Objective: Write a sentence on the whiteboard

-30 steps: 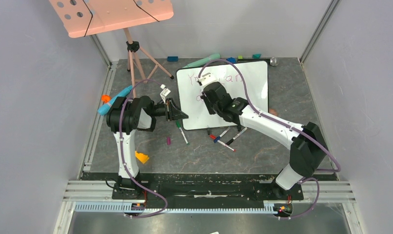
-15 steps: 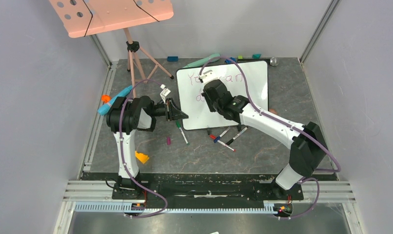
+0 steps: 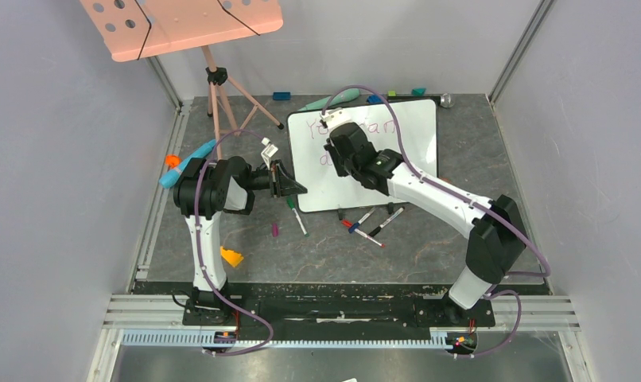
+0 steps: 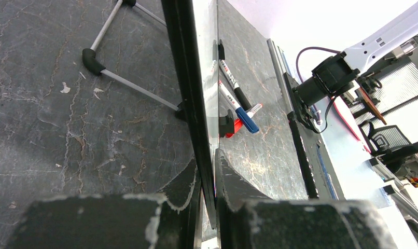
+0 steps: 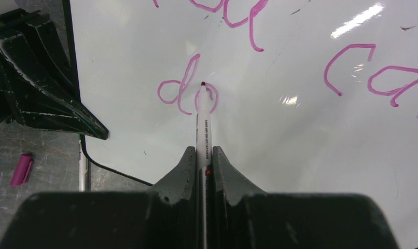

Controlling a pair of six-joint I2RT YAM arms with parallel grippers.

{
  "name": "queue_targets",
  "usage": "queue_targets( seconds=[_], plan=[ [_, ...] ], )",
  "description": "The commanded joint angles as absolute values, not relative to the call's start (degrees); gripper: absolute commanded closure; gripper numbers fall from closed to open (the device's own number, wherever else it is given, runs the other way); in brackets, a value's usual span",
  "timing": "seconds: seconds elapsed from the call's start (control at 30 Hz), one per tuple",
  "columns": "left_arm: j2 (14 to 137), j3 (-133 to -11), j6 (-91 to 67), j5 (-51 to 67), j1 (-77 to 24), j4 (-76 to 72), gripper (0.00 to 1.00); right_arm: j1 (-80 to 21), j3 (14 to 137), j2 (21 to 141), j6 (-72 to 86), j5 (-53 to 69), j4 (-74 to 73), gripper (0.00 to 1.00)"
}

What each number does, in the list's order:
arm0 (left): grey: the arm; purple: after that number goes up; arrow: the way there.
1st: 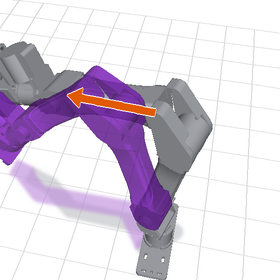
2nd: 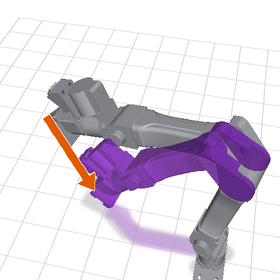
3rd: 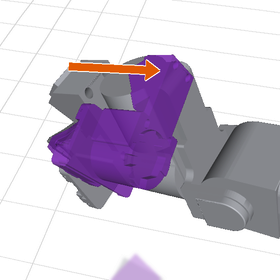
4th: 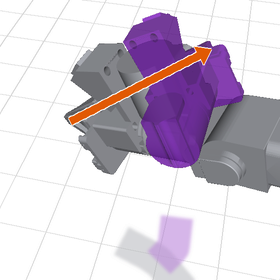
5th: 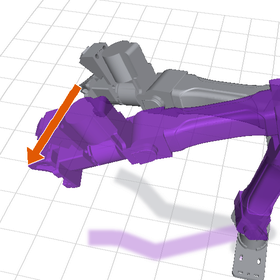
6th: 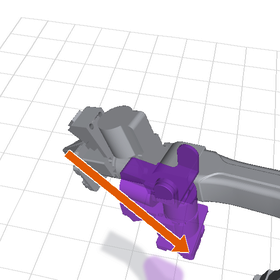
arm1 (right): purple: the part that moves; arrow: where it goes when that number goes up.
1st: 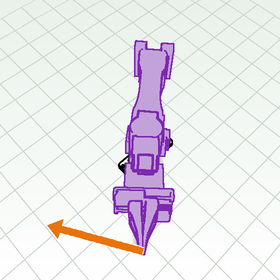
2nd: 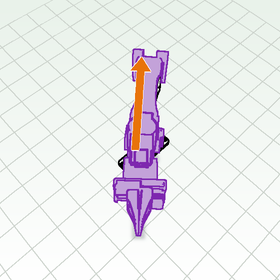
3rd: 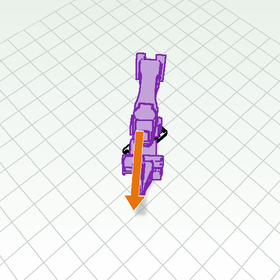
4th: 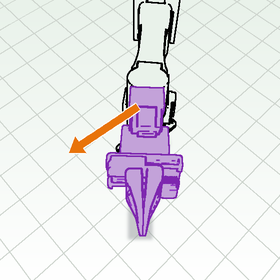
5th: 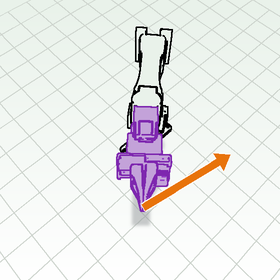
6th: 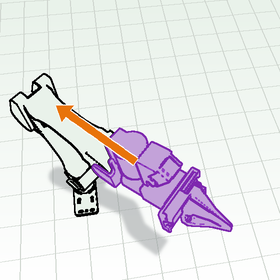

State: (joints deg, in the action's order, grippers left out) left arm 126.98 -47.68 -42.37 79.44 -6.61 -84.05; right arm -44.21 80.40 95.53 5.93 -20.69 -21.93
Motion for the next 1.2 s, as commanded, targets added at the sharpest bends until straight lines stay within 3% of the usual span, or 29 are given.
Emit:
queue_targets(
  seconds=[0.0, 0.23, 0.43, 1.17],
  plan=[
    [127.7, -48.7, -38.2, 80.1, -6.7, -89.2, 0.98, -42.8, 81.5, 94.9, 6.7, -17.5, -21.2, 1.00],
    [127.7, -48.8, -38.3, 80.2, -6.7, -89.2, 0.98, -40.0, 74.6, 84.2, 6.5, -14.1, -15.3, 1.00],
    [127.7, -48.8, -38.4, 80.2, -6.7, -89.2, 0.98, -37.9, 69.9, 78.7, 5.8, -18.4, -15.5, 1.00],
    [127.8, -48.9, -38.6, 80.0, -6.7, -89.2, 0.98, -37.1, 67.4, 83.2, 6.1, -16.5, -17.8, 1.00]
  ],
)
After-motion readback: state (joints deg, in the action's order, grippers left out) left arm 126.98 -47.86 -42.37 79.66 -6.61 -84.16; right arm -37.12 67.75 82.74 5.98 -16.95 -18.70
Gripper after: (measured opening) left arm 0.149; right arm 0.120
